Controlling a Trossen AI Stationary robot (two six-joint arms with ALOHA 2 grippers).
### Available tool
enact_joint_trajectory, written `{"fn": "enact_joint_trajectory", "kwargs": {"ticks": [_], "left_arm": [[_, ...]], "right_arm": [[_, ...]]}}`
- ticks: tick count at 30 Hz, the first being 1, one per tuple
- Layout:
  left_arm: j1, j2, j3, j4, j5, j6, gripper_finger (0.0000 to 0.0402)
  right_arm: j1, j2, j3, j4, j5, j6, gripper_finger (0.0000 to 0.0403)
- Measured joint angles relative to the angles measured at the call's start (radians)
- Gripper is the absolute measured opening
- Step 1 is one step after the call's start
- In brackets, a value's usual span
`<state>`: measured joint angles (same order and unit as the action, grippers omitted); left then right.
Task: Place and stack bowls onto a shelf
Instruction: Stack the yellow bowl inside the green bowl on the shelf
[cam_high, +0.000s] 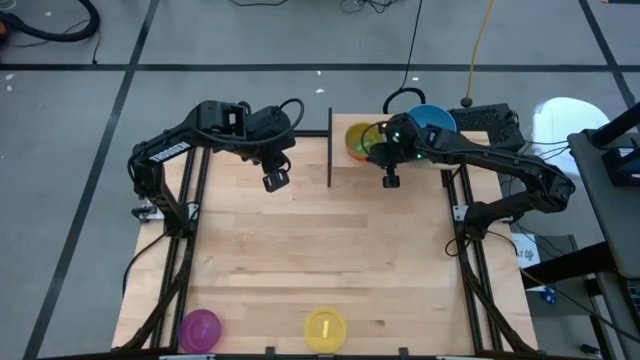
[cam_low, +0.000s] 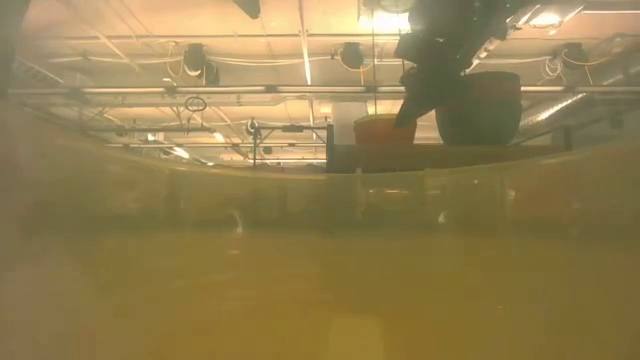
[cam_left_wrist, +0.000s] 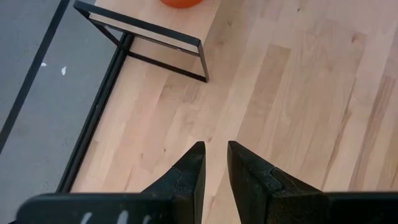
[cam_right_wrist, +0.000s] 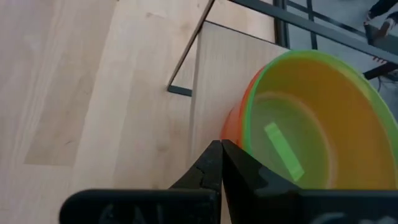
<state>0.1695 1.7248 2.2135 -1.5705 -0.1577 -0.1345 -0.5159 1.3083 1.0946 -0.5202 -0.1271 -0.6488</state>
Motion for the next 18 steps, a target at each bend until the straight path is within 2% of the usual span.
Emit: {"fn": "enact_joint_trajectory", "kwargs": {"ticks": [3,8,12,18], "left_arm": [[-0.013,0.0,0.0,0.0,0.019,0.001,0.0074],[-0.086,0.006,0.0,0.003,0.086,0.034,0.0074],[-0.149,0.025,-0.021,-0.001,0.09,-0.064,0.0074],[-0.23,0.021,-0.126,0.008,0.168,-0.202,0.0074]], "right_arm": [[0.008,-0.031,0.0,-0.019,-0.005,0.006,0.0],[0.066,-0.161,0.016,-0.07,-0.008,0.015,0.0],[0.12,-0.287,0.023,-0.073,-0.011,0.059,0.0],[0.181,-0.446,0.023,-0.103,-0.009,0.144,0.0]]}}
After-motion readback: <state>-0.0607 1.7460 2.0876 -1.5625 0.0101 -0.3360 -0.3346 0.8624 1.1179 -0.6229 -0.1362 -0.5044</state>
